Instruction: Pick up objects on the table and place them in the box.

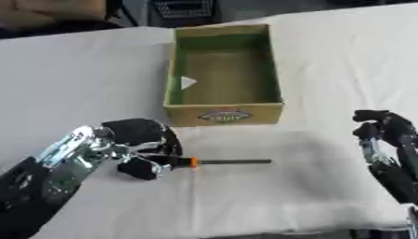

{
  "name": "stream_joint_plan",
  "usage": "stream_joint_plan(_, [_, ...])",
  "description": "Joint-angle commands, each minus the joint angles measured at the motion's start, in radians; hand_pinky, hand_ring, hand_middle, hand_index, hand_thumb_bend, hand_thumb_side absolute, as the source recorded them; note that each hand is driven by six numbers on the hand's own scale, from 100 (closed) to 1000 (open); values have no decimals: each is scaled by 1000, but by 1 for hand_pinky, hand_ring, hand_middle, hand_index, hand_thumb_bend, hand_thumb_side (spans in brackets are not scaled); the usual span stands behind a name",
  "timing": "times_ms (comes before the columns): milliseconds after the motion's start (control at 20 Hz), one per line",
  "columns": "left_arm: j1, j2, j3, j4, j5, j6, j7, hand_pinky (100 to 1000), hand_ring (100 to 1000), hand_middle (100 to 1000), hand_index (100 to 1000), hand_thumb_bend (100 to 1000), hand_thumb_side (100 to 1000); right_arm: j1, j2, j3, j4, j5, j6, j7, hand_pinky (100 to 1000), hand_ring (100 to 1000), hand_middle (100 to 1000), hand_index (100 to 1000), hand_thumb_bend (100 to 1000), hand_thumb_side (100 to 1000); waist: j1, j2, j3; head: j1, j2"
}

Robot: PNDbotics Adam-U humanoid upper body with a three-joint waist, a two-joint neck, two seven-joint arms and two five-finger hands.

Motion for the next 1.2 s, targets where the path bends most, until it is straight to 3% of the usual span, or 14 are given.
stream_joint_plan(50, [-2, 29, 4, 1, 2, -2, -13, 620, 600, 615, 801, 462, 621, -12, -14, -4, -13, 2, 1, 0, 503, 595, 677, 793, 104, 787, -3, -9, -1, -8, 0])
stream_joint_plan(650, [-2, 31, 8, -14, -2, -12, -21, 624, 603, 616, 801, 463, 620, -11, -15, -6, -14, 4, 1, -1, 503, 595, 677, 792, 105, 787, -3, -10, -1, -13, 0])
stream_joint_plan(1200, [-4, 31, 2, -20, -20, -24, -24, 632, 611, 622, 800, 471, 608, -8, -16, -7, -14, 5, 1, -2, 503, 595, 678, 792, 106, 788, -4, -14, 2, -48, 0])
